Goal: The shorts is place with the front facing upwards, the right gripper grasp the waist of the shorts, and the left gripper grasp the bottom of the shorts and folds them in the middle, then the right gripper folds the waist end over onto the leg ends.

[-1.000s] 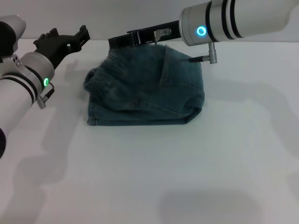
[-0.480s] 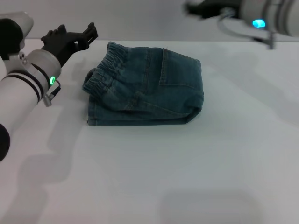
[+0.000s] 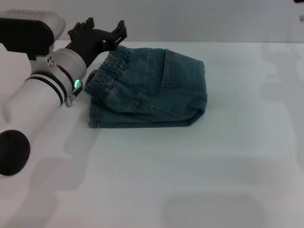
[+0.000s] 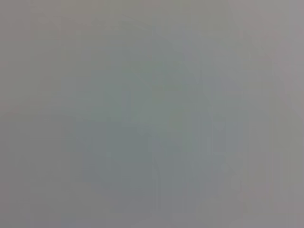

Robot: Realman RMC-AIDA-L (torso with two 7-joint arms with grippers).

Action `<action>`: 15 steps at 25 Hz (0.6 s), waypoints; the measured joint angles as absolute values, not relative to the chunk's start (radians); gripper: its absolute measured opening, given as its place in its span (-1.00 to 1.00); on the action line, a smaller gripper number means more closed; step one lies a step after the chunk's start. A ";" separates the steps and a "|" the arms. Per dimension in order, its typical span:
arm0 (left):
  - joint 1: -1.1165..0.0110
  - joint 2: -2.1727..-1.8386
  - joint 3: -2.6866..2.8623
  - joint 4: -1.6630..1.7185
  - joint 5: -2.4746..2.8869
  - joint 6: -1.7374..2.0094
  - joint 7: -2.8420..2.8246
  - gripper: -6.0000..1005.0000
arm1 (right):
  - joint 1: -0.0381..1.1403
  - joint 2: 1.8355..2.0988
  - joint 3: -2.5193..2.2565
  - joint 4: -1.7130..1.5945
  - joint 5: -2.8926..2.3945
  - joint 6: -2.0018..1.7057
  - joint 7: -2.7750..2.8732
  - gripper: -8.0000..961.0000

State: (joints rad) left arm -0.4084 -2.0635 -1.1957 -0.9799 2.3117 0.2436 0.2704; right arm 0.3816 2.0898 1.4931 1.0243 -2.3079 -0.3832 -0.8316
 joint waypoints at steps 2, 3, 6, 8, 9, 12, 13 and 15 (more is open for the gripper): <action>-0.410 -2.064 -1.179 -0.975 2.312 0.269 0.267 0.65 | 0.387 2.090 1.431 0.933 -2.295 -0.551 -0.889 0.23; -0.411 -2.065 -1.168 -0.974 2.312 0.287 0.267 0.65 | 0.391 2.091 1.394 0.894 -2.278 -0.629 -0.915 0.23; -0.412 -2.066 -1.141 -0.970 2.308 0.333 0.264 0.65 | 0.419 2.092 1.246 0.796 -2.119 -0.889 -1.060 0.23; -0.416 -2.067 -1.128 -0.963 2.307 0.357 0.261 0.65 | 0.456 2.092 1.145 0.742 -1.960 -1.030 -1.155 0.23; -0.419 -2.068 -1.122 -0.957 2.307 0.366 0.258 0.65 | 0.476 2.091 1.096 0.710 -1.886 -1.090 -1.178 0.23; -0.432 -2.068 -1.092 -0.925 2.307 0.410 0.220 0.65 | 0.497 2.084 0.981 0.639 -1.780 -1.190 -1.141 0.23; -0.436 -2.068 -1.074 -0.901 2.308 0.452 0.192 0.65 | 0.491 2.082 0.945 0.617 -1.778 -1.202 -1.091 0.23; -0.444 -2.068 -1.041 -0.861 2.311 0.532 0.153 0.65 | 0.469 2.076 0.897 0.565 -1.845 -1.212 -0.910 0.23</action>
State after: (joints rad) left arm -0.4443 -2.0681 -1.0406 -0.8614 2.3108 0.5319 0.1534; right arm 0.4687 2.0759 0.8969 0.5654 -1.8448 -1.2124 -0.9100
